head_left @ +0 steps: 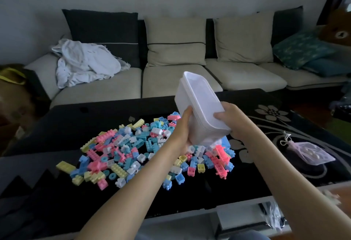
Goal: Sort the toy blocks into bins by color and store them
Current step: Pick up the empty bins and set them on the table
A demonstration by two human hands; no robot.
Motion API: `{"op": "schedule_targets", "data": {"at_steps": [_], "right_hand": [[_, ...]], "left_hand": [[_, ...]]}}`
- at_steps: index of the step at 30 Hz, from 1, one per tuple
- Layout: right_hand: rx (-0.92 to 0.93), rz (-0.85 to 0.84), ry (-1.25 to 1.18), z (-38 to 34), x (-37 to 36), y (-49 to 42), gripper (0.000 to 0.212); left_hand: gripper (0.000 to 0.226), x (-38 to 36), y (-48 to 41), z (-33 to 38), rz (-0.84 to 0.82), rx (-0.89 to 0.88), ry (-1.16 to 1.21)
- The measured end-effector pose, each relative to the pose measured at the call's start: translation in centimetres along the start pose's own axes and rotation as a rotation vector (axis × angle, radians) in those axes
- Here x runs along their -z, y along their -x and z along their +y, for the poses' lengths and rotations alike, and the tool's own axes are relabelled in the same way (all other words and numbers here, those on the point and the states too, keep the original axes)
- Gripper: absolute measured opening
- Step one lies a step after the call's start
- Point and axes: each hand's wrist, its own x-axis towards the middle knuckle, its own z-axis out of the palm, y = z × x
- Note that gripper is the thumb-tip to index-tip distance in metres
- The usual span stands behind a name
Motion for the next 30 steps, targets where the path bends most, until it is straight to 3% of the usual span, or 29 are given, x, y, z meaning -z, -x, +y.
{"op": "schedule_targets", "data": {"at_steps": [2, 5, 10, 15, 19, 26, 30], "right_hand": [[-0.015, -0.056, -0.065, -0.9, -2.2, 0.4, 0.020], [-0.018, -0.125, -0.104, -2.2, -5.5, 0.6, 0.025], [-0.012, -0.240, -0.002, -5.1, -12.0, 1.5, 0.037], [0.164, -0.239, 0.120, -7.4, -17.6, 3.8, 0.060], [0.170, -0.429, 0.130, -8.5, -21.4, 5.2, 0.084], [0.063, -0.567, 0.064, -9.4, -26.9, 6.2, 0.064], [0.088, -0.815, 0.104, -9.9, -29.4, 7.7, 0.079]], "left_hand": [[0.059, 1.6, 0.8, 0.6, 0.046, -0.055, 0.027], [0.093, 4.5, 2.4, 1.6, 0.132, -0.094, -0.024], [0.114, 10.4, 4.9, 2.8, 0.291, -0.131, 0.074], [0.111, 15.1, 7.8, 3.1, 0.404, -0.155, 0.118], [0.091, 18.8, 9.7, 3.0, 0.570, -0.223, 0.081], [0.085, 25.1, 13.2, 2.8, 0.764, -0.244, 0.000], [0.077, 28.2, 15.0, 2.7, 0.838, -0.242, -0.012]]}}
